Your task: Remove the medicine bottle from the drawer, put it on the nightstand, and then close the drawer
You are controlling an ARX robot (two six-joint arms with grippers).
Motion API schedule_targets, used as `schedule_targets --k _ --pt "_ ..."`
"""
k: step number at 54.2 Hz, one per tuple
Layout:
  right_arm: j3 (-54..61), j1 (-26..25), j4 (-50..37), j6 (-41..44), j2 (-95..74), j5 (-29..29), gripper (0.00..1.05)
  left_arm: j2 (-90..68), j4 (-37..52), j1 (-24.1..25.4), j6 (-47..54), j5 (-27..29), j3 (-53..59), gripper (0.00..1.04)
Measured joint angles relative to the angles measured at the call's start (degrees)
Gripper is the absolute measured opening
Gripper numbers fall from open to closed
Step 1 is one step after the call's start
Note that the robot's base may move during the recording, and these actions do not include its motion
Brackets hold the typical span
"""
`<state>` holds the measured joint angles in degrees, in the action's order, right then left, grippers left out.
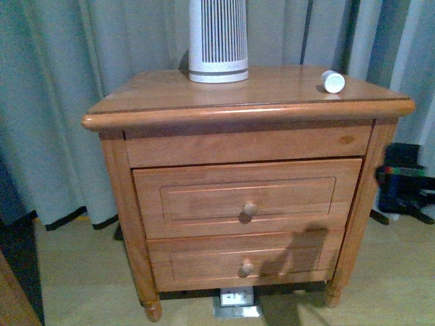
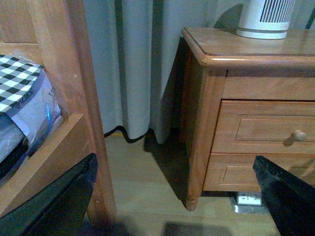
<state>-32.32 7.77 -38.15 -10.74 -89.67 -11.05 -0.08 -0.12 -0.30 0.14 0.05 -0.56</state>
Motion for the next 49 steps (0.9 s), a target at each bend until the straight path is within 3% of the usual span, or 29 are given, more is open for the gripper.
schedule_targets --k 12,22,29,33,43,47,49 --pt "16.66 -3.58 6.62 7.10 31.80 -5.62 0.98 0.00 0.00 0.00 0.00 0.00 0.00 0.98" --pt "23.89 -9.05 23.61 9.07 61.31 -5.77 0.98 0.00 0.00 0.00 0.00 0.00 0.00 0.98" --pt "26.62 -9.44 33.88 10.36 77.18 -5.81 0.98 0.00 0.00 0.00 0.00 0.00 0.00 0.98" --pt "27.78 -9.92 38.45 10.29 83.34 -4.02 0.98 0.00 0.00 0.00 0.00 0.00 0.00 0.98" --pt "28.37 -10.58 39.78 10.10 84.98 -2.54 0.98 0.00 0.00 0.00 0.00 0.00 0.00 0.98" --pt "29.24 -14.19 38.23 10.27 85.99 8.70 0.88 0.00 0.00 0.00 0.00 0.00 0.00 0.98" --pt "29.46 -14.01 38.27 10.36 86.53 10.67 0.83 0.00 0.00 0.00 0.00 -0.02 0.00 0.98"
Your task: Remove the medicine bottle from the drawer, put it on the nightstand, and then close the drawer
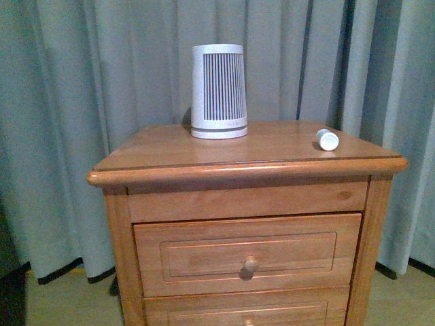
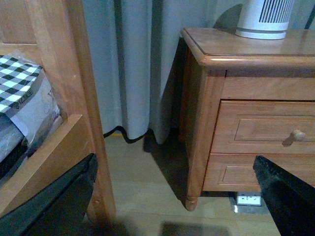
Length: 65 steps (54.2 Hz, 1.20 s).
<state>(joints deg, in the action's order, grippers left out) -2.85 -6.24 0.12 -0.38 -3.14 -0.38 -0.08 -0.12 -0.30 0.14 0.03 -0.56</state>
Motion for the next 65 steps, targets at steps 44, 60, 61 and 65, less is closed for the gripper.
schedule_targets --k 44,60,61,65 --pt "2.03 6.01 -0.02 0.24 2.75 0.44 0.14 0.00 0.00 0.00 0.00 0.02 0.00 0.98" --pt "2.03 6.01 -0.02 0.24 2.75 0.44 0.66 0.00 0.00 0.00 0.00 0.02 0.00 0.98" --pt "2.03 6.01 -0.02 0.24 2.75 0.44 0.67 0.00 0.00 0.00 0.00 0.02 0.00 0.98" --pt "2.03 6.01 -0.02 0.24 2.75 0.46 0.81 0.00 0.00 0.00 0.00 0.02 0.00 0.98"
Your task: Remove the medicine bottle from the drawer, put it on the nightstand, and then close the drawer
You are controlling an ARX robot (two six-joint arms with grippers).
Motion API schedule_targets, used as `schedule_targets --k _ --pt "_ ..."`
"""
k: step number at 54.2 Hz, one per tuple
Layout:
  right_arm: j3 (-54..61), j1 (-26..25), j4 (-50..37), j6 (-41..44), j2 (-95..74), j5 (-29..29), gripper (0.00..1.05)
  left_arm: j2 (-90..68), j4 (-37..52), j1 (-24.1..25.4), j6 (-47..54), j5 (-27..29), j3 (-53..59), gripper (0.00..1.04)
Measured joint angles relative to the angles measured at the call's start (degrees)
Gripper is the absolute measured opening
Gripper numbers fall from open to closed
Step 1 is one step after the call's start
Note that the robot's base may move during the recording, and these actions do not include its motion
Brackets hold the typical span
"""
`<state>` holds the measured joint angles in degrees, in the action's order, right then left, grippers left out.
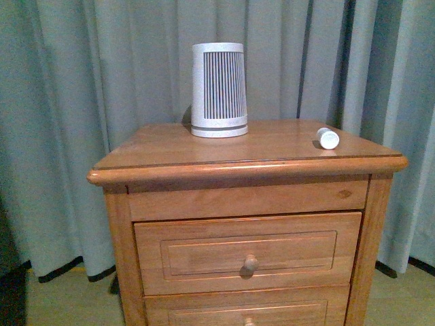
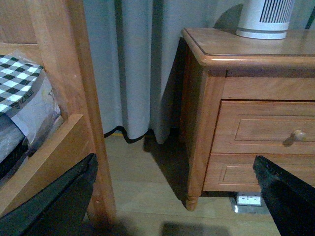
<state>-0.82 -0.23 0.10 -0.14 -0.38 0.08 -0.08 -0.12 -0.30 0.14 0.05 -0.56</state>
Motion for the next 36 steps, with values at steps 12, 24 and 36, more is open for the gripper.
schedule_targets --k 12,24,36 --pt "0.00 0.00 0.00 0.00 0.00 -0.02 0.98 0.00 0.00 0.00 0.00 0.00 0.00 0.98" --pt "0.00 0.00 0.00 0.00 0.00 -0.02 0.98 0.00 0.00 0.00 0.00 0.00 0.00 0.98" --pt "0.00 0.00 0.00 0.00 0.00 -0.02 0.98 0.00 0.00 0.00 0.00 0.00 0.00 0.98"
